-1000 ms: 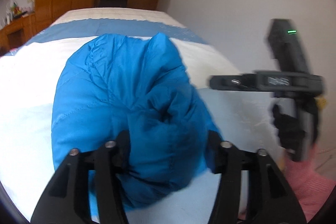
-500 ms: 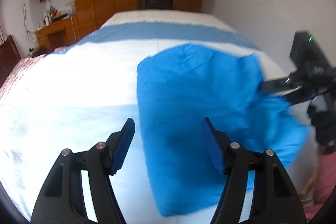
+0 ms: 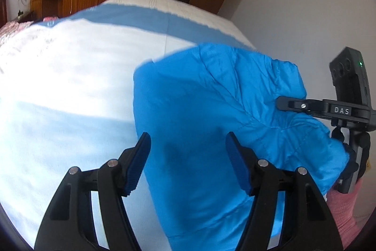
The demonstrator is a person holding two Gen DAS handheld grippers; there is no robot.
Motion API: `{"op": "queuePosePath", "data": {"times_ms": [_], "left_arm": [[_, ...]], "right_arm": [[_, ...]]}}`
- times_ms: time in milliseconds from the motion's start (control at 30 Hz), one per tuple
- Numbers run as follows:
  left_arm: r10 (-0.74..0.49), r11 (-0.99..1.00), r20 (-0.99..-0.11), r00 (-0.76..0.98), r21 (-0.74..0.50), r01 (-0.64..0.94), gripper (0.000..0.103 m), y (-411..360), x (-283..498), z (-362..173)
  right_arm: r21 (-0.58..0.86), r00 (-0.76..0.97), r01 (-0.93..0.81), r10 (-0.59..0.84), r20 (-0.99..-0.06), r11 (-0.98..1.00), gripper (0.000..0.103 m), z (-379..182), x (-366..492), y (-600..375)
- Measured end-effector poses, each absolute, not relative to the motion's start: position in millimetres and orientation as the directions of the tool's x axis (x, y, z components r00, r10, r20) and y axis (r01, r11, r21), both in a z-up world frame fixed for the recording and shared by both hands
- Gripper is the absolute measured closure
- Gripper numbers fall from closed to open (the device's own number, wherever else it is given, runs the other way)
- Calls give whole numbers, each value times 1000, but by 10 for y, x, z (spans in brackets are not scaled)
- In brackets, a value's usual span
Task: Fold large clothes
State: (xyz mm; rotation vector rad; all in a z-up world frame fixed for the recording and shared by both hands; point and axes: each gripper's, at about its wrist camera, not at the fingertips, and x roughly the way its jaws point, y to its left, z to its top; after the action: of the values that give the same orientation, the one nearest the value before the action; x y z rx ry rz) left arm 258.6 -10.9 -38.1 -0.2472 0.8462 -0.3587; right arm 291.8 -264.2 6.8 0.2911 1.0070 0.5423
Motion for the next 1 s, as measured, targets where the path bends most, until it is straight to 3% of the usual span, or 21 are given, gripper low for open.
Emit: {"op": "queuePosePath", "data": {"times_ms": [133,367,533,833,1000], "left_arm": [[-419,907,-690,591,-341,246,38,-317,2703,-396],[-401,912,-725,560,-261,316,37,-710,2812,-665],[-374,921,-740,559,-225,319,37,-783,2949,-784],[-350,933,-737,579,-216,288,38,-789,2727,-664],[-337,938,-733,591,-211,274,38,-756,2569,-569]], "right_arm": [[499,453,-271,566,-689,824,89,37,2833,-2922],[621,412,-150,620,-668,769,83,-868,2663,-3379],[625,441,-155,619,-649,765,80,-1120,2571,-3377],[498,518,-152,498,-695,854,59,-644,2258,-3339],[540,491,-241,581,-649,806,53,-317,1909,-3327]]}}
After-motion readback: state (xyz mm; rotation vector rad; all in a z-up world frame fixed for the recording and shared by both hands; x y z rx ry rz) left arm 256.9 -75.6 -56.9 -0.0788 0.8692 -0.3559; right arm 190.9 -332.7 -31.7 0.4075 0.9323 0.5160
